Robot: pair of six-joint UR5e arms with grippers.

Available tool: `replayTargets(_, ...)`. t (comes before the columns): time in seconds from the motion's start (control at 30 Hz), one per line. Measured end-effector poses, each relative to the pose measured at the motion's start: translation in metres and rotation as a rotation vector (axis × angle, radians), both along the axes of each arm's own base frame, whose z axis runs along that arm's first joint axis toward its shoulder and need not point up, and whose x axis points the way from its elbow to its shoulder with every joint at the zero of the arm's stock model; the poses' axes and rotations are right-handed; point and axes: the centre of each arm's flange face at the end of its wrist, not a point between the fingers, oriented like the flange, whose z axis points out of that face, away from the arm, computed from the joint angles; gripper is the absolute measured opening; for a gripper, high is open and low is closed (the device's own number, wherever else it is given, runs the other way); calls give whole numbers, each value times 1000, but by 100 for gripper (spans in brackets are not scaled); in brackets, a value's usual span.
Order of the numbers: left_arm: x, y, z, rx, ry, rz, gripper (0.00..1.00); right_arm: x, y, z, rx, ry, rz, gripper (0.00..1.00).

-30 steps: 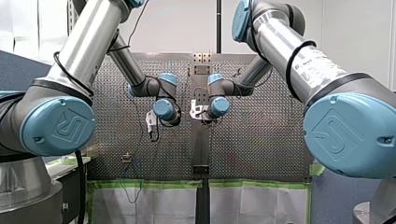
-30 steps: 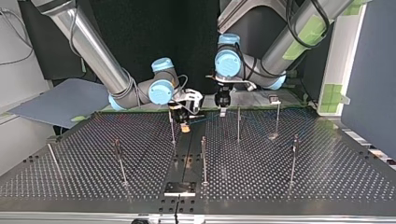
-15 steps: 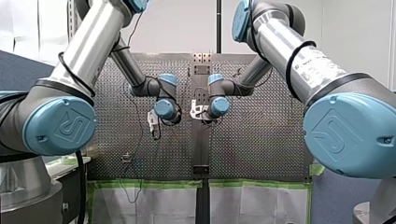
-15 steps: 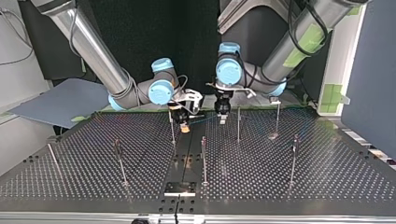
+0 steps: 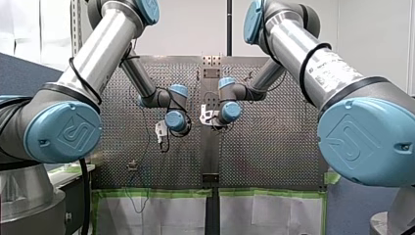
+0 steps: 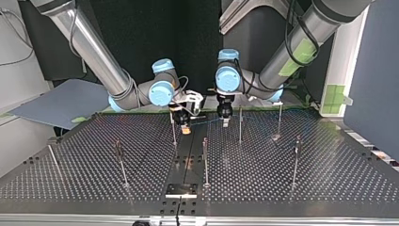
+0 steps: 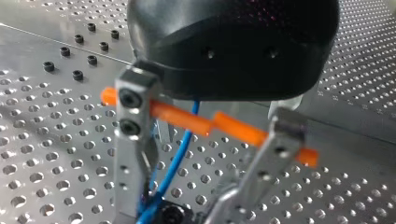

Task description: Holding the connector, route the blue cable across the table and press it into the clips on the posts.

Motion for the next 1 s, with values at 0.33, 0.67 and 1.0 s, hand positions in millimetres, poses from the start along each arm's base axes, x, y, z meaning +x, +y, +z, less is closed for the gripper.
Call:
replayTargets(0.33,-2,-1,0,13,-2,22,0,-1,-1,0,0,0,-3,0)
replayTargets(0.67,-1,1,2,6,-18,53,0,-3,-3,0,-1,-1,-6,0)
replayTargets(1.0,-3,2,6,7,-13,62,0,-3,-5,3,-5,0,-4,0)
